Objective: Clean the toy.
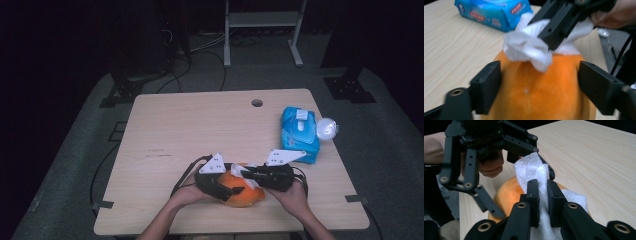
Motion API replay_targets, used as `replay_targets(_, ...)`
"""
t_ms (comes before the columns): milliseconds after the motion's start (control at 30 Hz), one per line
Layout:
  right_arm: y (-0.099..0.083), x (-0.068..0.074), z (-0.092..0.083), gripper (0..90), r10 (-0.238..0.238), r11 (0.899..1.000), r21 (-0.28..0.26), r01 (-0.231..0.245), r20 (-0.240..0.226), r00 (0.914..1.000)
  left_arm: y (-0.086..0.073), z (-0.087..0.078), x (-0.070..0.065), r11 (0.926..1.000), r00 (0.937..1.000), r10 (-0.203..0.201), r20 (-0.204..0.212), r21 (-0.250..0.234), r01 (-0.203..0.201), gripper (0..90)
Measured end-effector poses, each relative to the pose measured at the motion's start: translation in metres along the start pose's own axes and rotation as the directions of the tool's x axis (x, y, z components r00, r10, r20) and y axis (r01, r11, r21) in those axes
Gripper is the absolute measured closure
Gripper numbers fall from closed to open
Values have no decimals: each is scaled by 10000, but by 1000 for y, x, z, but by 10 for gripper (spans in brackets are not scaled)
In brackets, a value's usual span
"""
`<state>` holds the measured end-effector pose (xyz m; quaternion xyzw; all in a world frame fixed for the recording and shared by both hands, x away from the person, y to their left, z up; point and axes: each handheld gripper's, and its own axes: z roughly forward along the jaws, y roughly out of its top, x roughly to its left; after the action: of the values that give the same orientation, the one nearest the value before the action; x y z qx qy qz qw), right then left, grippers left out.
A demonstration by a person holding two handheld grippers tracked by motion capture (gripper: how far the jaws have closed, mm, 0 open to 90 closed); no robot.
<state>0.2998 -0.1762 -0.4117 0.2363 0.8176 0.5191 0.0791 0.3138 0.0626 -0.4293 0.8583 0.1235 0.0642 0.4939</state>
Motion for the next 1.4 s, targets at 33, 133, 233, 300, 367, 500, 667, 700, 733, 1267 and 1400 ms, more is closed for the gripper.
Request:
replay_targets(33, 0, -2, -1, 812, 34, 10000, -7, -34, 6, 10000, -1, 0, 1, 9999, 9999, -125, -40, 46, 125, 245)
replay_targets(133, -2, -7, -3, 812, 196, 9998, 51, -196, 83, 9998, -3, -2, 5, 9994, 9994, -333, -33, 136, 333, 274)
replay_targets(233, -6, -11, -8, 811, 365, 9993, 54, -366, 187, 9992, -7, -6, 11, 9983, 9983, -578, 1, 122, 578, 288)
replay_targets(300, -9, -14, -12, 811, 571, 9984, 45, -572, 138, 9983, -9, -8, 13, 9974, 9975, -707, 20, 132, 707, 290)
replay_targets(367, -11, -16, -14, 811, 653, 9978, 64, -654, 138, 9978, -9, -8, 13, 9971, 9972, -749, 40, 121, 749, 289)
replay_targets(500, -10, -14, -12, 811, 609, 9981, 26, -610, 101, 9981, -1, -8, 8, 9990, 9991, -414, -19, -139, 413, 203)
replay_targets(667, -5, -8, -6, 811, 460, 9989, -129, -460, -37, 9989, 5, -4, 2, 9998, 9999, 11, -112, -192, -13, 183)
replay_targets(700, -4, -7, -5, 811, 399, 9991, -109, -399, 6, 9992, 3, -4, 3, 9998, 9999, -98, -112, -152, 96, 203)
replay_targets(733, -4, -7, -5, 811, 353, 9993, -90, -352, 54, 9994, 2, -4, 4, 9998, 9998, -179, -106, -101, 178, 231)
replay_targets(1267, -8, -9, -10, 810, 562, 9983, -123, -567, -339, 9978, -13, -16, 25, 9914, 9912, -1303, -216, -170, 1300, 304)
replay_targets(1400, -6, -4, -8, 811, 414, 9991, -118, -419, -414, 9983, -12, -16, 24, 9916, 9914, -1287, -248, -158, 1283, 305)
